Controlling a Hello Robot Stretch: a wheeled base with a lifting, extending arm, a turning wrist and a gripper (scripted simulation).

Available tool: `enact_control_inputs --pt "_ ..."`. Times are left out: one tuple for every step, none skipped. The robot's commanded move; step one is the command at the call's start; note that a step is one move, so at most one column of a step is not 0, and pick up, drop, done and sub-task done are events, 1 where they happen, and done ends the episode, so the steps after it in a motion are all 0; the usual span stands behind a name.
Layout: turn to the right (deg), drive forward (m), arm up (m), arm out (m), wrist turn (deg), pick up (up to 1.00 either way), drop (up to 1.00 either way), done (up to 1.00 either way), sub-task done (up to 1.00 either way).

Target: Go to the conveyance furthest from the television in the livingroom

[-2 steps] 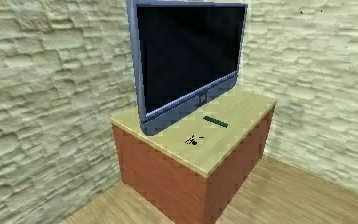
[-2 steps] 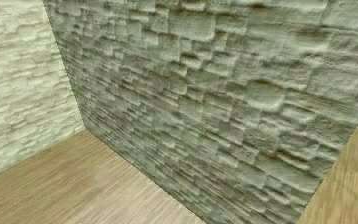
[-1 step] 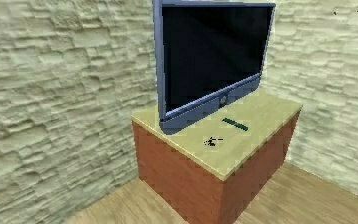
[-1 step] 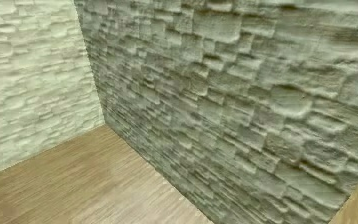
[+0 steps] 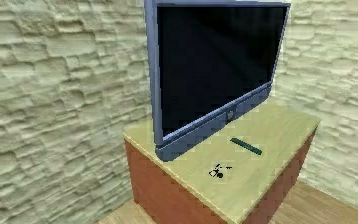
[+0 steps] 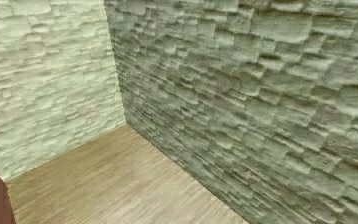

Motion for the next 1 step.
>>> enact_control_inputs --pt "-45.0 0.00 0.00 0.00 0.0 0.00 0.00 0.00 0.00"
